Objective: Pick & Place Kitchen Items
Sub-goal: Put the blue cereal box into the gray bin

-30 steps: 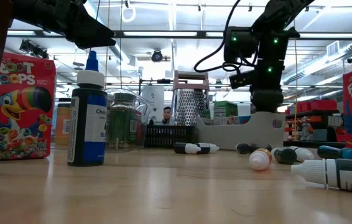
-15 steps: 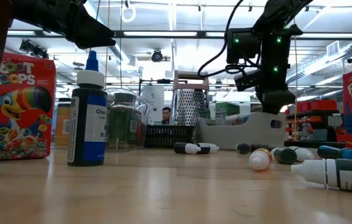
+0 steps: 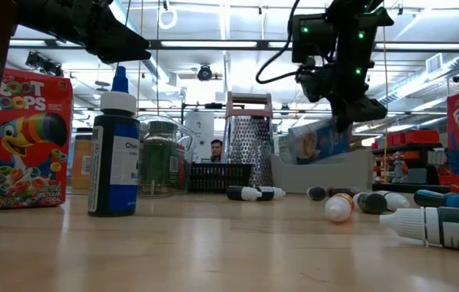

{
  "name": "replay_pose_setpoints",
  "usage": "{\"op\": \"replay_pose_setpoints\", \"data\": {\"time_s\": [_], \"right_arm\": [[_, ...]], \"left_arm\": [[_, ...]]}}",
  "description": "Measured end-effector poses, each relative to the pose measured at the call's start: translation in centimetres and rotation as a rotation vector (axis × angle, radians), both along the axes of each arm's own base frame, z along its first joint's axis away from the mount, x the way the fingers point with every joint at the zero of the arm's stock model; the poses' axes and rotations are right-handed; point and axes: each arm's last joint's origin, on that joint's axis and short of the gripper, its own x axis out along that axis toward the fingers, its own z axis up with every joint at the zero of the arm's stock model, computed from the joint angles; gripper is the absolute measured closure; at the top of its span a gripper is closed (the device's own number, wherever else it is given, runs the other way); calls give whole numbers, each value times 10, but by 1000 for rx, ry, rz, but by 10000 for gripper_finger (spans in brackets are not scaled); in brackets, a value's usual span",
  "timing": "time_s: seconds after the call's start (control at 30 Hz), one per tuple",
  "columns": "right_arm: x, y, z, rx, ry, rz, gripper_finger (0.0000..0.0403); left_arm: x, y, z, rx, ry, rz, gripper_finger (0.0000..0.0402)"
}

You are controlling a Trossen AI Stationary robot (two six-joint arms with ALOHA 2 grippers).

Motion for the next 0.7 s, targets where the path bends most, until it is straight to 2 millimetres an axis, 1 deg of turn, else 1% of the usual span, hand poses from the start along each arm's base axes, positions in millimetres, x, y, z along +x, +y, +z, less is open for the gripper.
{"op": "replay_pose_setpoints", "data": {"time_s": [0.1,0.17,0.27,0.43,0.53,0.7], "right_arm": [[-8,-2,4,-152,141,23,320],[-11,-3,6,-216,221,52,321],[-11,-3,7,-220,317,120,323],[-8,-4,6,-204,408,212,323],[-7,-5,6,-193,507,290,323],[0,-12,4,-280,638,345,321]], "left_arm": [[0,0,0,0,0,0,111],[0,0,0,0,0,0,111],[0,0,0,0,0,0,111],[0,0,0,0,0,0,111],[0,0,0,0,0,0,111],[0,0,0,0,0,0,111]]}}
